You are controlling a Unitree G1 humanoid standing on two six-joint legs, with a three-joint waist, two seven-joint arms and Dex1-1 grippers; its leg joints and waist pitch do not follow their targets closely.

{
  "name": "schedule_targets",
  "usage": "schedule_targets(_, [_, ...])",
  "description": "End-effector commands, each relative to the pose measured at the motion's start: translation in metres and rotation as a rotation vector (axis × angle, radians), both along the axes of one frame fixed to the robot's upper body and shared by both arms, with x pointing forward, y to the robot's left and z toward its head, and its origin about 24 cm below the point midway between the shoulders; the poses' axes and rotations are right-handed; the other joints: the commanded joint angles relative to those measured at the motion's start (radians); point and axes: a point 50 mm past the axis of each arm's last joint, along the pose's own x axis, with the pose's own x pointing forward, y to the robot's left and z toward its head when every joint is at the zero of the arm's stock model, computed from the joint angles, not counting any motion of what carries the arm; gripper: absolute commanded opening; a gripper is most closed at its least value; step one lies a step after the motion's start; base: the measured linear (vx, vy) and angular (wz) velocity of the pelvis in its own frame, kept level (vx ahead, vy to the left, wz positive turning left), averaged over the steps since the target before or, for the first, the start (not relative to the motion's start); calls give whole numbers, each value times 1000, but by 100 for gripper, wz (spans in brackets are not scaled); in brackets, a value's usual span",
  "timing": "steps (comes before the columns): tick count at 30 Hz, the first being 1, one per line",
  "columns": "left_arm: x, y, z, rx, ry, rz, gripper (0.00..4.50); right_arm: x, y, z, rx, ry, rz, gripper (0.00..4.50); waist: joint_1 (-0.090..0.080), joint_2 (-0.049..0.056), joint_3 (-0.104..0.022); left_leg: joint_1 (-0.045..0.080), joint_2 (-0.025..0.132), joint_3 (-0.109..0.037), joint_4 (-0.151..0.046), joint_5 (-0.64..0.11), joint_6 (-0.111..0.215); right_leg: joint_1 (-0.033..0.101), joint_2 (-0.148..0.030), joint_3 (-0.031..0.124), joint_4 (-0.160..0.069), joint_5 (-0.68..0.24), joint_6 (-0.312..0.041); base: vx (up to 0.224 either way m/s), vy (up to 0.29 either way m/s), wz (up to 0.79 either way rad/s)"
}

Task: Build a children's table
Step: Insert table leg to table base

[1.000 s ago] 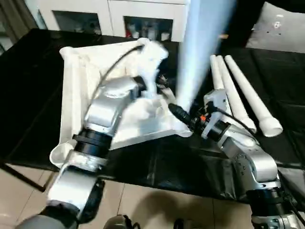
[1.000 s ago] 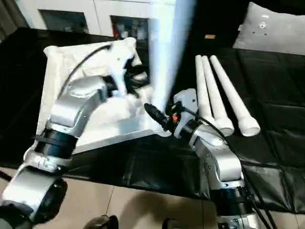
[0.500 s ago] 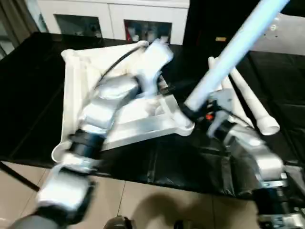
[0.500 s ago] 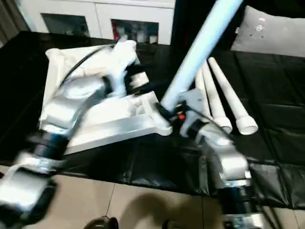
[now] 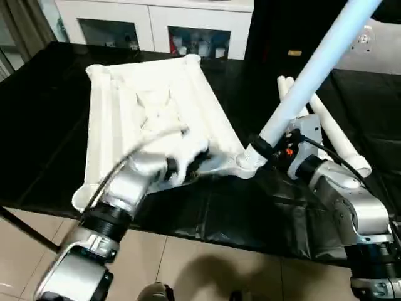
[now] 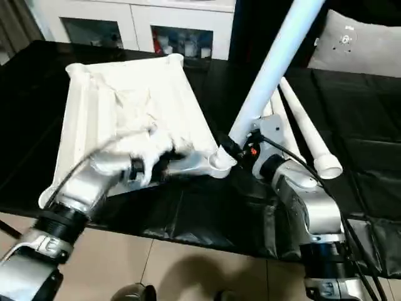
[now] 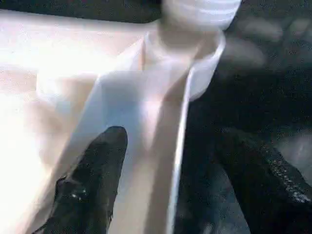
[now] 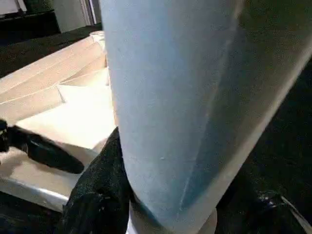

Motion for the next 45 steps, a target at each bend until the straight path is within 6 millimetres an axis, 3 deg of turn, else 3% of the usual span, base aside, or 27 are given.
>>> schedule_targets(1, [0, 0, 2, 2, -11, -6, 302, 2, 4, 6, 2, -15, 17, 188, 0, -11, -92, 18, 41, -10, -62, -172, 29, 55, -66, 45, -73, -219, -189, 0, 0, 0])
schedule_targets(9, [1, -5, 0, 10, -25, -29, 248, 0, 7, 3, 3, -1, 24, 188, 2, -8, -92, 17, 41, -10, -61, -168, 36, 56, -65, 44, -70, -186, -207, 0, 0, 0])
schedule_targets(11, [1, -6, -1, 12, -19, -36, 217, 0, 7, 2, 4, 4, 26, 188, 2, -7, -93, 16, 41, -11, -61, -168, 35, 56, -65, 44, -70, -182, -209, 0, 0, 0])
schedule_targets(14, [0, -6, -2, 15, -7, -52, 210, -2, 7, -1, -1, 21, 33, 188, 2, -6, -92, 17, 40, -12, -62, -171, 34, 56, -64, 44, -70, -181, -210, 0, 0, 0])
schedule_targets(15, [-1, -7, -3, 12, 1, -63, 184, -2, 7, -2, -4, 27, 37, 188, 1, -5, -91, 17, 40, -11, -62, -175, 34, 56, -64, 44, -70, -185, -211, 0, 0, 0])
schedule_targets(18, [-1, -6, -5, 20, 4, -70, 171, -3, 9, -3, -3, 33, 40, 188, 2, -3, -89, 17, 41, -12, -63, -181, 33, 55, -64, 44, -71, -188, -210, 0, 0, 0])
schedule_targets(25, [0, -6, -6, 40, 21, -97, 85, -5, 9, -4, -4, 43, 45, 188, 1, -4, -86, 18, 41, -13, -64, -192, 28, 55, -65, 45, -72, -195, -210, 0, 0, 0])
schedule_targets(28, [1, -5, -6, 52, 22, -104, 74, -4, 10, -4, -9, 48, 51, 188, 1, -5, -85, 19, 41, -13, -65, -195, 29, 55, -65, 44, -73, -196, -210, 0, 0, 0])
schedule_targets(33, [2, -5, -4, 64, 18, -124, 18, -2, 12, -3, -27, 54, 80, 188, 0, -6, -83, 19, 40, -12, -65, -194, 33, 55, -65, 44, -73, -199, -210, 0, 0, 0])
schedule_targets(36, [-5, -4, -3, 104, -2, -273, 7, 0, 16, -3, -66, 77, 141, 188, -2, -10, -83, 16, 40, -15, -67, -189, 36, 58, -67, 44, -74, -215, -205, 0, 0, 0])
schedule_targets(38, [-8, -4, -2, 106, -4, -312, 7, 0, 16, -3, -75, 84, 156, 188, -4, -7, -82, 20, 43, -12, -66, -191, 35, 52, -67, 46, -73, -208, -212, 0, 0, 0])
schedule_targets(45, [-13, -3, 0, 141, -23, -423, 0, -4, 17, -15, -139, 160, 225, 188, 0, -8, -78, 23, 46, -13, -70, -227, 17, 50, -69, 47, -75, -245, -209, 0, 0, 0])
